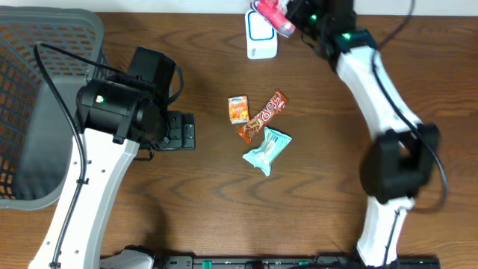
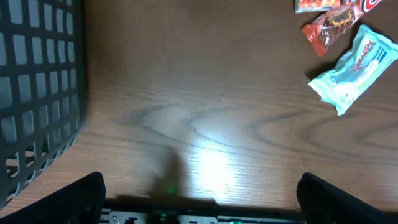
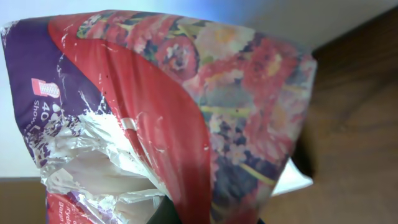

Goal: Scan the item barcode
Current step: 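Carry the purple pack up to the scanner with the right gripper, then move the purple pack to the right edge and release it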

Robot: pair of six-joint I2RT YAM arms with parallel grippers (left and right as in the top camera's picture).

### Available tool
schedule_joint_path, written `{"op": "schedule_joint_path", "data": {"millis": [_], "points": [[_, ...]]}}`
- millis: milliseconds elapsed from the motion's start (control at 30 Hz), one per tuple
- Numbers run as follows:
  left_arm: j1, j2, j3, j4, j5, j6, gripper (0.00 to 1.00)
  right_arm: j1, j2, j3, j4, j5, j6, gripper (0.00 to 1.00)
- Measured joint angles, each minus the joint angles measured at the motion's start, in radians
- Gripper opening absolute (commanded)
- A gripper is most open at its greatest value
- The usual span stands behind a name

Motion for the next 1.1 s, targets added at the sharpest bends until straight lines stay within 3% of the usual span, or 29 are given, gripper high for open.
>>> {"op": "schedule_joint_path", "data": {"millis": [200, 467, 667, 933, 1100], "points": [[0.0, 0.0, 0.0, 0.0, 0.0, 0.0, 0.98, 0.002, 0.248, 0.158, -0.064, -0.053, 0.029, 0.01], [0.0, 0.0, 0.0, 0.0, 0.0, 0.0, 0.98, 0.0, 0.265, 0.196, -0.111, -0.073, 0.021, 0.01], [0.0, 0.0, 0.0, -0.001, 0.0, 0.0, 0.98, -0.05, 0.209, 0.249, -0.282, -0.083, -0.061, 0.01], [0.0, 0.0, 0.0, 0.0, 0.0, 0.0, 0.98, -0.357, 0.055, 0.291, -0.565, -0.053, -0.144, 0.01], [0.0, 0.0, 0.0, -0.001, 0.0, 0.0, 0.98, -0.581, 0.056, 0.296, -0.652, -0.013, -0.158, 0.01]]}}
